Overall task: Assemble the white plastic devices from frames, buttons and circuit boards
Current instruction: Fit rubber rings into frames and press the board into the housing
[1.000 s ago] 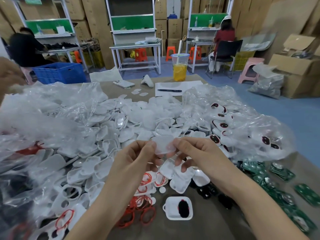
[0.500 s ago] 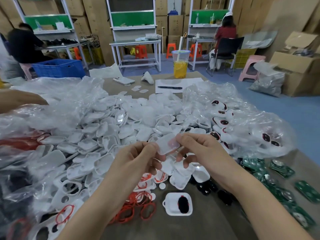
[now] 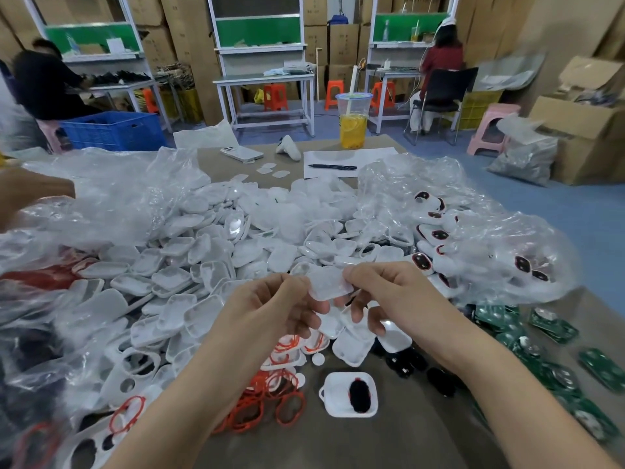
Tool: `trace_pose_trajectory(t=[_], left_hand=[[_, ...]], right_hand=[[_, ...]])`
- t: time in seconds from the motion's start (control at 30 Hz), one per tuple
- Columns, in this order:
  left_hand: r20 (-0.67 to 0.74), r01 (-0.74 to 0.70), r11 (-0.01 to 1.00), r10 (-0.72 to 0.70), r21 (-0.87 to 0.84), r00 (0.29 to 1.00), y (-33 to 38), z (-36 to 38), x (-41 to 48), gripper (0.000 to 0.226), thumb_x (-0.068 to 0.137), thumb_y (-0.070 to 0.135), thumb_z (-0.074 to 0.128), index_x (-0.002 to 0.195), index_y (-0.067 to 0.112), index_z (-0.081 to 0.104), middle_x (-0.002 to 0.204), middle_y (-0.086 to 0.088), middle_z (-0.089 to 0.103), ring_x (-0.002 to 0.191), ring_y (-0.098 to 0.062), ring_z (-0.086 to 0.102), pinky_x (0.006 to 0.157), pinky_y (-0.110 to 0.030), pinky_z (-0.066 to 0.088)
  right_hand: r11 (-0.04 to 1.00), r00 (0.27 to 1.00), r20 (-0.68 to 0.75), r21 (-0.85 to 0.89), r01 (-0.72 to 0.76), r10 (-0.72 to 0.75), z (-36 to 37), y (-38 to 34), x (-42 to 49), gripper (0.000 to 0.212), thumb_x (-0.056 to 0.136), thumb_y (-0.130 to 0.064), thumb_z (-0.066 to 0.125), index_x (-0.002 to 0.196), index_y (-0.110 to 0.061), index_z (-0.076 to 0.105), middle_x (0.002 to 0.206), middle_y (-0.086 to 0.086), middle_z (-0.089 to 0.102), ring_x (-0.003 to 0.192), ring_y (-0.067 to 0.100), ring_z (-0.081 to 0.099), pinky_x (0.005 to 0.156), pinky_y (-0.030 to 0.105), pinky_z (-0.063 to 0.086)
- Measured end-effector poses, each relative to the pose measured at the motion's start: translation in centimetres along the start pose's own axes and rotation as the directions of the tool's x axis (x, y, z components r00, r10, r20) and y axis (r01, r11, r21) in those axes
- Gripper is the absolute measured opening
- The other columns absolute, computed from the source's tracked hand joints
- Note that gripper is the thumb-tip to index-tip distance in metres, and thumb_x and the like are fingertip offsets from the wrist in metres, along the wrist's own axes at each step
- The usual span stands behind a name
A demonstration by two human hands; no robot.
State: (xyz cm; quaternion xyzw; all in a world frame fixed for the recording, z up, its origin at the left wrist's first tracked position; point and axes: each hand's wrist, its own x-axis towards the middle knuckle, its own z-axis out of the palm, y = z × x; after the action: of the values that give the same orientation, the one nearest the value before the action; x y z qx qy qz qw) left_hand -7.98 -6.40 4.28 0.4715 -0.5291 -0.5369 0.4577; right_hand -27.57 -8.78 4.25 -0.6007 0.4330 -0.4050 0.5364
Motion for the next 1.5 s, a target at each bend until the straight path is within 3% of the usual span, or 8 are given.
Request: trace_pose_trajectory(t=[0.27,0.53,0.7,0.83,0.97,1.13,1.3,1.5], left_hand=[[-0.073,-0.146,0.954,0.17,0.263,0.983,-0.3,0.7,-0.9,0.009,0.095,0.041,0.061,0.094,0.035,0.068,0.083,0.004,0.074,0.072,-0.007,0.068,0.062,-0.016,0.052],[0.186,-0.517,0.599,0.526,0.612,0.83,-1.3,0.0,-1.6,0.014,0.091,0.043,0.069,0.101,0.04,0.061,0.119,0.016,0.058,0.111,-0.005,0.06,0.085,-0.01,0.042],[0.187,-0.583,0.471,0.649,0.663,0.737,-1.1,-0.6,-2.3,0.008,0.093,0.037,0.063,0.099,0.033,0.061,0.121,0.016,0.057,0.104,-0.001,0.062,0.084,-0.011,0.043],[0.125,-0.58,0.533,0.661,0.616,0.74,-0.9,-0.6,-2.4,0.006,0.094,0.032,0.062,0.093,0.025,0.063,0.119,0.01,0.06,0.095,-0.008,0.066,0.08,-0.011,0.046],[0.115,-0.564,0.613,0.615,0.554,0.78,-1.4,-0.3,-3.4,0.004,0.089,0.032,0.065,0.088,0.034,0.062,0.115,0.01,0.063,0.094,-0.008,0.067,0.073,-0.013,0.049],[0.283,-0.576,0.539,0.531,0.615,0.799,-2.8,-0.7,-4.9,0.004,0.091,0.039,0.063,0.088,0.038,0.061,0.115,0.019,0.062,0.094,-0.001,0.067,0.073,-0.008,0.045],[0.367,-0.617,0.512,0.51,0.597,0.778,-2.9,-0.6,-5.1,0.004,0.09,0.035,0.065,0.087,0.034,0.063,0.113,0.02,0.061,0.102,-0.004,0.066,0.075,-0.014,0.048],[0.411,-0.662,0.465,0.533,0.588,0.74,-3.1,-0.5,-5.0,0.005,0.087,0.026,0.066,0.082,0.023,0.066,0.113,0.018,0.06,0.09,-0.003,0.066,0.071,-0.018,0.049]], right_hand=[[0.994,1.0,0.002,-0.108,0.016,-0.016,0.1,0.0,-0.4,0.031,0.093,-0.045,0.062,0.086,-0.018,0.075,0.087,0.005,0.075,0.066,0.023,0.058,0.048,0.023,0.044],[0.991,0.998,0.042,-0.122,0.054,-0.049,0.1,0.1,-0.7,0.036,0.095,-0.044,0.061,0.09,-0.012,0.075,0.096,0.023,0.07,0.07,0.027,0.057,0.052,0.026,0.043],[0.999,0.992,0.129,-0.038,0.013,-0.008,0.4,-0.1,-1.1,0.034,0.1,-0.037,0.058,0.09,-0.009,0.075,0.092,0.003,0.075,0.07,0.014,0.061,0.05,0.02,0.044],[0.997,0.991,0.128,-0.062,-0.037,0.045,0.2,-0.2,-0.9,0.046,0.099,-0.052,0.053,0.092,-0.013,0.076,0.092,0.0,0.076,0.068,0.011,0.063,0.048,0.021,0.044],[0.989,0.993,-0.098,-0.139,0.052,-0.066,-0.8,-0.1,-1.3,0.034,0.101,-0.047,0.051,0.095,-0.025,0.075,0.081,-0.005,0.07,0.064,0.01,0.061,0.05,0.019,0.043],[0.757,0.962,-0.074,-0.634,0.158,-0.263,-2.1,1.7,-5.3,0.027,0.099,-0.056,0.045,0.106,-0.044,0.068,0.105,-0.025,0.061,0.094,0.0,0.061,0.077,0.006,0.04],[0.36,0.93,0.139,-0.894,0.265,-0.339,-2.5,2.1,-7.2,0.044,0.093,-0.068,0.043,0.107,-0.037,0.071,0.122,-0.018,0.058,0.123,0.011,0.047,0.106,0.033,0.037],[0.348,0.953,0.259,-0.888,0.299,-0.159,-2.5,2.6,-7.0,0.062,0.075,-0.091,0.041,0.108,-0.045,0.065,0.144,-0.024,0.041,0.149,0.003,0.012,0.124,0.035,-0.001]])
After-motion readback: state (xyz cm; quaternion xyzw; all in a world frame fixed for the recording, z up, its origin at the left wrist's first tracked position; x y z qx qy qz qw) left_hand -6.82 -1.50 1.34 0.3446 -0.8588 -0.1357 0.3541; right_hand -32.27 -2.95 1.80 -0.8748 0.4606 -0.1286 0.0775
